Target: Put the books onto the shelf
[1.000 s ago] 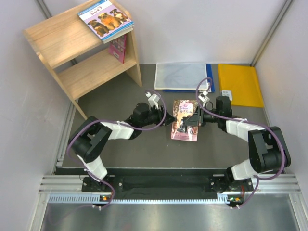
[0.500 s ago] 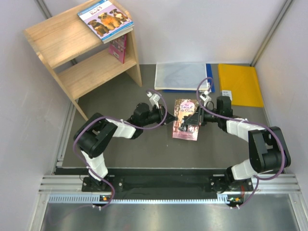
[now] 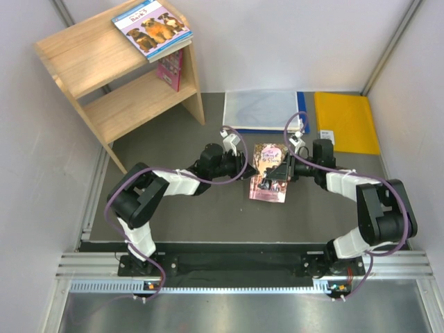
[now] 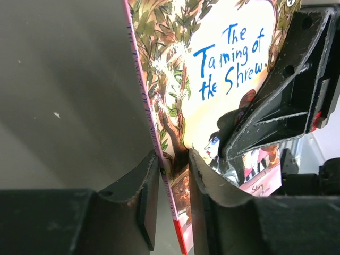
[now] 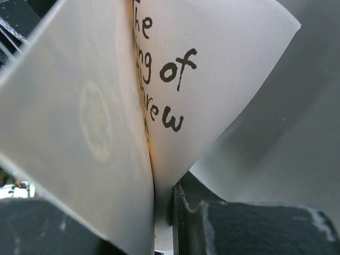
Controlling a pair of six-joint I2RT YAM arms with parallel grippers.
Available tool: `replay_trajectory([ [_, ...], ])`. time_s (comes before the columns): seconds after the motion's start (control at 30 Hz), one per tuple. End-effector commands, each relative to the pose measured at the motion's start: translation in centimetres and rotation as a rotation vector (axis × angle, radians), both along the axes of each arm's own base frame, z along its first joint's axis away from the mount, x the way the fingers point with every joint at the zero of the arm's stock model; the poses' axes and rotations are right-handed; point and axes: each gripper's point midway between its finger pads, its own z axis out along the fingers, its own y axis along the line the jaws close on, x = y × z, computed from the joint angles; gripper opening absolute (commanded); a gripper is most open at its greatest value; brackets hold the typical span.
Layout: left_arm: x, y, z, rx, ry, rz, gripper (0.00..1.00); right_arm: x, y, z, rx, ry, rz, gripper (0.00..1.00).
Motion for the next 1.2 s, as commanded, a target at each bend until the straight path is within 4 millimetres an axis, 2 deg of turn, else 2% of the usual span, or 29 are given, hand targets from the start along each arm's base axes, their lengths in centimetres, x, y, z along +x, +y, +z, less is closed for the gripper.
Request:
replay_trajectory([
  [0.0,-7.5,-5.0,3.1,-0.055,-0.069,-0.323,0.24,0.0,2.6,5.1,0.126,-0.174,0.174,0.00],
  [0.03,-7.6,-5.0,3.1,-0.056,-0.067,-0.324,0.12,0.0,2.7,5.2,0.127,-0.176,0.177,0.00],
  [0.13,-8.5,-5.4,3.6,-0.086,-0.061,-0.369,0.00,0.0,2.7,5.1,0.131,-0.167,0.181,0.00],
  [0.27,-9.1,-5.2,3.9,-0.088,-0.055,-0.388,0.00,0.1,2.7,4.8,0.130,-0.164,0.183,0.01],
  [0.33,-9.1,-5.0,4.4,-0.078,-0.077,-0.379,0.00,0.3,2.7,4.5,0.122,-0.158,0.171,0.05],
  [0.37,-9.1,-4.7,4.0,-0.056,-0.064,-0.372,0.00,0.4,2.7,4.0,0.112,-0.139,0.163,0.22],
  [0.43,-8.7,-4.2,4.7,-0.032,-0.106,-0.344,0.00,1.0,2.5,3.6,0.087,-0.134,0.131,0.39],
  [0.47,-8.8,-3.7,4.0,0.013,-0.084,-0.333,0.00,1.2,2.4,3.4,0.078,-0.133,0.119,0.50],
  [0.5,-8.3,-3.4,4.8,0.037,-0.130,-0.322,0.00,1.4,2.3,3.1,0.064,-0.133,0.098,0.54],
  [0.57,-7.2,-2.6,4.9,0.102,-0.163,-0.266,0.00,1.6,2.2,3.2,0.053,-0.149,0.083,0.68],
  [0.67,-6.0,-0.9,6.0,0.156,-0.213,-0.223,0.00,2.0,1.9,3.0,0.031,-0.163,0.051,0.77],
  [0.77,-5.0,0.4,7.4,0.154,-0.243,-0.178,0.00,2.4,1.7,2.9,0.029,-0.164,0.039,0.79],
  [0.83,-4.7,1.0,8.1,0.155,-0.266,-0.153,0.00,2.4,1.8,3.1,0.042,-0.169,0.037,0.79],
  [0.9,-4.7,1.2,8.1,0.147,-0.264,-0.142,0.00,2.2,2.0,3.8,0.084,-0.185,0.042,0.70],
  [0.93,-4.6,1.0,8.5,0.125,-0.271,-0.136,0.00,2.2,2.1,4.0,0.102,-0.170,0.035,0.63],
  [0.97,-4.6,0.8,8.6,0.102,-0.272,-0.137,0.00,2.2,2.2,4.3,0.120,-0.192,0.039,0.50],
  [1.03,-5.0,0.6,8.1,0.069,-0.227,-0.134,0.00,2.0,2.4,4.7,0.142,-0.191,0.048,0.37],
  [1.07,-4.9,0.1,8.6,0.025,-0.227,-0.129,0.00,2.0,2.4,4.8,0.147,-0.201,0.047,0.28],
  [1.13,-5.2,-0.2,8.3,-0.002,-0.205,-0.139,0.01,1.8,2.5,5.4,0.167,-0.214,0.055,0.22],
  [1.17,-5.2,-0.6,8.4,-0.031,-0.193,-0.144,0.09,1.7,2.5,5.4,0.172,-0.215,0.055,0.18],
])
